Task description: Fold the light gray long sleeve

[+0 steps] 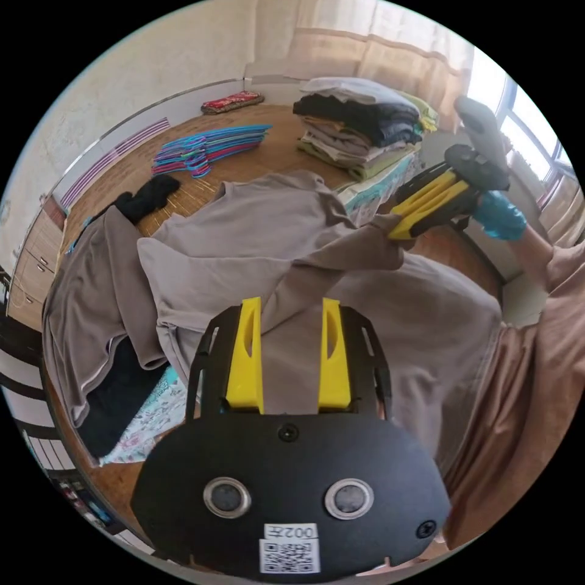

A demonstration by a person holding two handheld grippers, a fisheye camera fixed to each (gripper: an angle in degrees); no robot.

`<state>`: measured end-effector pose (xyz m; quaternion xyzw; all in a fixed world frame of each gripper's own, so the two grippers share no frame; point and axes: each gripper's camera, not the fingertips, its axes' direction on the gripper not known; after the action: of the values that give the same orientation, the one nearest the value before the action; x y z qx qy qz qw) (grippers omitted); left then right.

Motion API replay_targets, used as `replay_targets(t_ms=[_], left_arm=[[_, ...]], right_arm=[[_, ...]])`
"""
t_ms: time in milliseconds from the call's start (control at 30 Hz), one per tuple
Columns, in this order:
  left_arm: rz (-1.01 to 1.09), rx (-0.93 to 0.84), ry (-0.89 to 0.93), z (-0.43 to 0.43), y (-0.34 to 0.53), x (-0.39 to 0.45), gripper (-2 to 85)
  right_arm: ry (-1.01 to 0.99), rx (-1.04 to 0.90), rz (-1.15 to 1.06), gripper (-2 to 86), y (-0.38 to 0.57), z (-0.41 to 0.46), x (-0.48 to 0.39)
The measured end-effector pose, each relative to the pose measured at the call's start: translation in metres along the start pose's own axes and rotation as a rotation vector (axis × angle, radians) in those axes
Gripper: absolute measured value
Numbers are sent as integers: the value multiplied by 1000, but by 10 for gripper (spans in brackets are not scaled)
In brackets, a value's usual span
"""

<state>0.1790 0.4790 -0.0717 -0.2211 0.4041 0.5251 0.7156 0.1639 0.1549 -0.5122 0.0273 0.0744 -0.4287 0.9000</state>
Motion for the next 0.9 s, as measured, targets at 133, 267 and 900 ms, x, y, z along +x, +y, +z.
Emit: replay_targets(t_ms=[133,267,900], left_arm=[[36,-94,-20,32,-7,17,109],[61,-63,-16,38,-16,33,106],[254,-27,3,39,-1,121,-8]], right_arm=[[-40,-29,107,157,13,-13,20],[-218,83,148,152,25,-47,34],[-233,-127,263,107,32,-99,54]])
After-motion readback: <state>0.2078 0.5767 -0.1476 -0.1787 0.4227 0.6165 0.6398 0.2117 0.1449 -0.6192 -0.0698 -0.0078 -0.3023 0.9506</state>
